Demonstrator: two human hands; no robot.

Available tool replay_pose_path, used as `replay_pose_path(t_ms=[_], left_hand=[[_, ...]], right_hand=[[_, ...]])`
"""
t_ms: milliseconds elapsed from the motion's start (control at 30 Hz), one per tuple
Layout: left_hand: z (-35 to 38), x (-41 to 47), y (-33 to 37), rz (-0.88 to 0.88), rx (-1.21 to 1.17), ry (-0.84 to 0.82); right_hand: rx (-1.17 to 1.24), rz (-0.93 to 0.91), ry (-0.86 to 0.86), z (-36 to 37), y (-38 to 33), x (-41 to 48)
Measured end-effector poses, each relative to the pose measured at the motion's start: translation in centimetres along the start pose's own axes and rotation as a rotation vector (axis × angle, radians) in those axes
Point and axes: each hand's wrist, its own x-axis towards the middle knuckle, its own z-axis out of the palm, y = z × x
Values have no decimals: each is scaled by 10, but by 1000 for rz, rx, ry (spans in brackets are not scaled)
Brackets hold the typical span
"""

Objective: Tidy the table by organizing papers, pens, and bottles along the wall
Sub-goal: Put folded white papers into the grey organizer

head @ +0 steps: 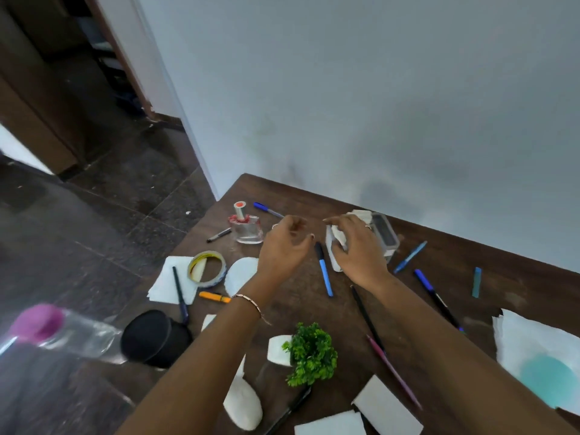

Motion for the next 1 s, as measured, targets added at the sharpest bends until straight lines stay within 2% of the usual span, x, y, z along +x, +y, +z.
replay_pose_path(t_ms=[233,333,433,667,833,1000], left_hand=[[-90,-50,-42,-169,-59,217],[-131,-62,-74,-303,-69,318],[-158,-64,-111,-452,-61,353],[-173,-45,-177,-676,36,191],[-165,-25,-206,-862,181,57],[-160,-4,-216,-912,333,-26]], right_hand=[[99,-131,-195,62,-81,-6],[40,-142,-322,86,-117,-7],[1,-201,-398,110,-138,-4],[-85,-167,-512,168,-157,13],[-305,-193,-555,189,-158,20],[-459,-274,-618,202,-153,27]])
